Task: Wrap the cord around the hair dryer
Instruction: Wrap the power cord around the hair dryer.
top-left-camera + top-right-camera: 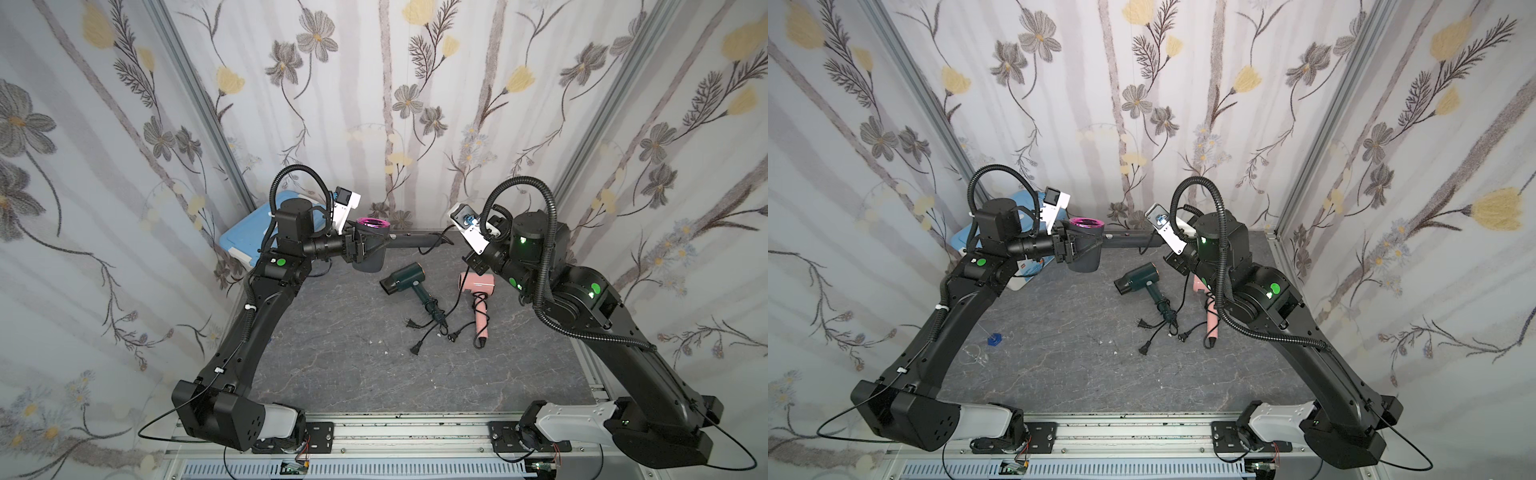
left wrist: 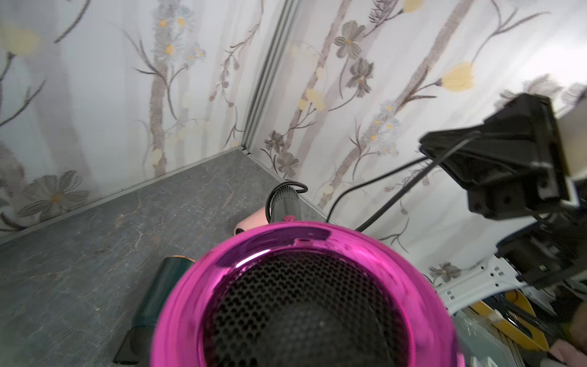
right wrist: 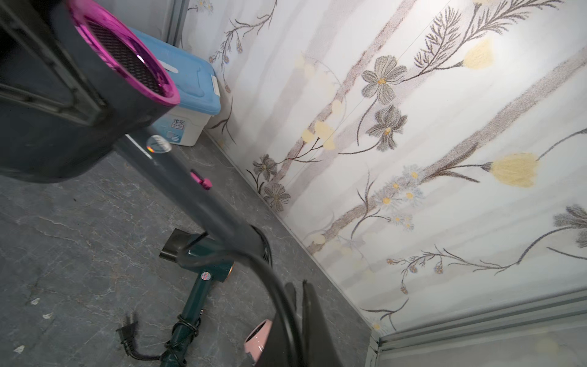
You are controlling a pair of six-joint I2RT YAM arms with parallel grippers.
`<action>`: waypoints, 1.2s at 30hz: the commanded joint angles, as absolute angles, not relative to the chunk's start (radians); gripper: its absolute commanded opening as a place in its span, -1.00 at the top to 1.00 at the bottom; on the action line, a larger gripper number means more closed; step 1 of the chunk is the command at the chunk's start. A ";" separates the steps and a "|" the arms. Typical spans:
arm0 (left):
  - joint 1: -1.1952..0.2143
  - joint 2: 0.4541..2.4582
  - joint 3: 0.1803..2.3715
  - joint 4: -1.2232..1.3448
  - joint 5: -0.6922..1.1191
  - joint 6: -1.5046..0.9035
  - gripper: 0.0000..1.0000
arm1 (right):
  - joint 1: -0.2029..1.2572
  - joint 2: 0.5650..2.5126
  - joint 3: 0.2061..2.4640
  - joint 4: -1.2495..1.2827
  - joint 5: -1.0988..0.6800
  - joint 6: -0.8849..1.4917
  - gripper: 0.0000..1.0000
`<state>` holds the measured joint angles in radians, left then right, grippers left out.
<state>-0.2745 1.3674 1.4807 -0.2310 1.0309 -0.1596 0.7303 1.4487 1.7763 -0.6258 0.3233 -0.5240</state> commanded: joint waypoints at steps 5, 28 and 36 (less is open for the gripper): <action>-0.366 1.369 1.512 -0.309 1.349 -0.007 1.00 | 0.584 1.545 1.879 -0.584 -0.020 -0.663 1.00; -0.417 1.389 1.573 0.116 1.191 -0.326 1.00 | 0.300 1.850 1.704 -0.394 -1.046 -0.254 0.18; -0.367 1.341 1.506 0.316 1.023 -0.486 1.00 | 0.282 1.741 1.390 -0.173 -1.021 -0.191 0.06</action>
<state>-0.3691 1.3552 1.5063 0.1402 1.1103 -0.4175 0.2882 1.7618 1.4452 -0.3122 -0.9997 -0.2298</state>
